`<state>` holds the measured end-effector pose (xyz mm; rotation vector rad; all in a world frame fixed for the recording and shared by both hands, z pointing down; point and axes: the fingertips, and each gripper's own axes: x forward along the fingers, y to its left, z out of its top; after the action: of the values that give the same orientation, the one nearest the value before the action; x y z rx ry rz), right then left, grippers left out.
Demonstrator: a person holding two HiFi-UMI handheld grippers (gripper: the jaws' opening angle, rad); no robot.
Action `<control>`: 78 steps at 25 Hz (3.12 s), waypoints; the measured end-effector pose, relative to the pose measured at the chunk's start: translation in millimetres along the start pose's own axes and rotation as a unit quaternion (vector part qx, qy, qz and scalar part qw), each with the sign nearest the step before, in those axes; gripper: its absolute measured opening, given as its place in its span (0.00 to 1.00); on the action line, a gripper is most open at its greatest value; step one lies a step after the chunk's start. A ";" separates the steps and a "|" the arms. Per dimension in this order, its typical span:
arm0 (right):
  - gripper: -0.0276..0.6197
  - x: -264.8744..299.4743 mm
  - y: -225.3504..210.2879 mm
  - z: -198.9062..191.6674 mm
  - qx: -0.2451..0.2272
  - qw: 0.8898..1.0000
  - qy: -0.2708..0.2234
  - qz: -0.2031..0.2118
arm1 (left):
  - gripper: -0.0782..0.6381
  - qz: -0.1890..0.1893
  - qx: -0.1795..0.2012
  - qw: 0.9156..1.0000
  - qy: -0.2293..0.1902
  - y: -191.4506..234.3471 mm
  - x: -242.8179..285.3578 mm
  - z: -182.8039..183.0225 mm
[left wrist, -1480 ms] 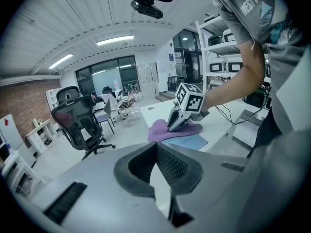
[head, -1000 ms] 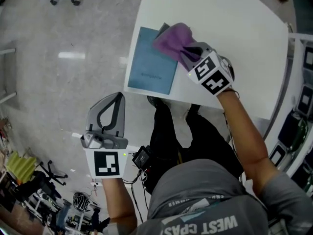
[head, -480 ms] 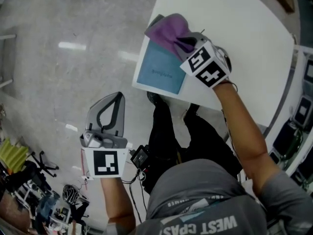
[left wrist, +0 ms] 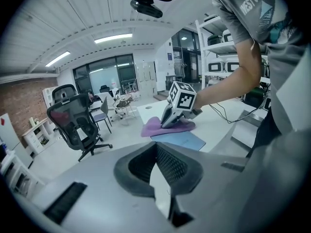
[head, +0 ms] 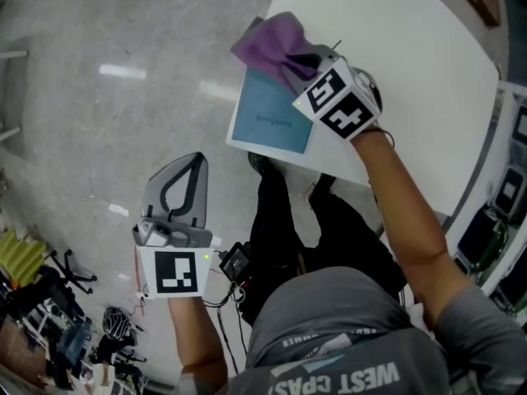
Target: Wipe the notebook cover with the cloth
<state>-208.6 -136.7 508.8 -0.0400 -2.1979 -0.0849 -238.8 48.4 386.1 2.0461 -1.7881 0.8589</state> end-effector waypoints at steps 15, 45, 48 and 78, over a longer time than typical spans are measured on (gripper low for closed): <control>0.13 -46.1 -32.4 -66.5 0.039 0.998 0.030 -0.025 | 0.11 -0.038 0.030 0.999 -0.021 -27.7 27.6 45.5; 0.13 -22.4 16.7 -19.5 -0.036 0.999 0.013 0.007 | 0.11 -0.012 0.010 1.000 -0.008 -11.7 9.8 19.7; 0.13 -36.8 25.1 -42.5 -0.030 0.999 0.020 0.013 | 0.11 -0.020 0.015 1.000 -0.015 -23.4 18.7 31.8; 0.13 -14.5 135.4 -6.6 -0.099 0.990 0.013 0.100 | 0.11 0.005 -0.011 1.000 -0.013 -20.8 -6.4 -2.2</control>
<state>-186.7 -2.2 507.3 -0.3676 -2.1402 -0.1888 -219.6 58.7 387.3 2.0450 -1.8135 0.8149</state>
